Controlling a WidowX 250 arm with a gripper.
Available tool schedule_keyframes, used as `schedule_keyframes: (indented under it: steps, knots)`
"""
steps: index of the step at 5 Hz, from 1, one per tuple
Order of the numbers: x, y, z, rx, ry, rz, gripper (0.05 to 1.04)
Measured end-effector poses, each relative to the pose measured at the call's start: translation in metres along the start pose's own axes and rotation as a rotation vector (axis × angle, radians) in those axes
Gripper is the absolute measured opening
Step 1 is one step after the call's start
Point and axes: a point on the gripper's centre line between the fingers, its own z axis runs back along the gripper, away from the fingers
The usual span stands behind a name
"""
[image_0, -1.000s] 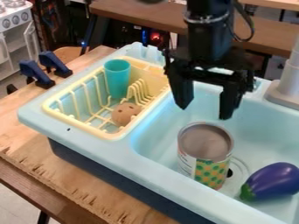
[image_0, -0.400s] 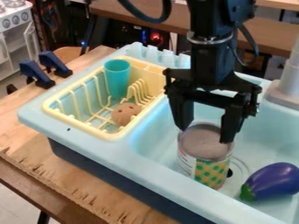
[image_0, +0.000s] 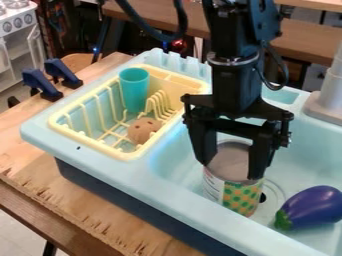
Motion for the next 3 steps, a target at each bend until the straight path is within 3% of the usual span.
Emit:
schedule_keyframes:
  steps: [2,3]
  knots:
    - [0.007,0.005,-0.006,-0.009,0.010,-0.009,1.002]
    - [0.024,0.004,-0.012,-0.008,0.004,-0.020,1.001]
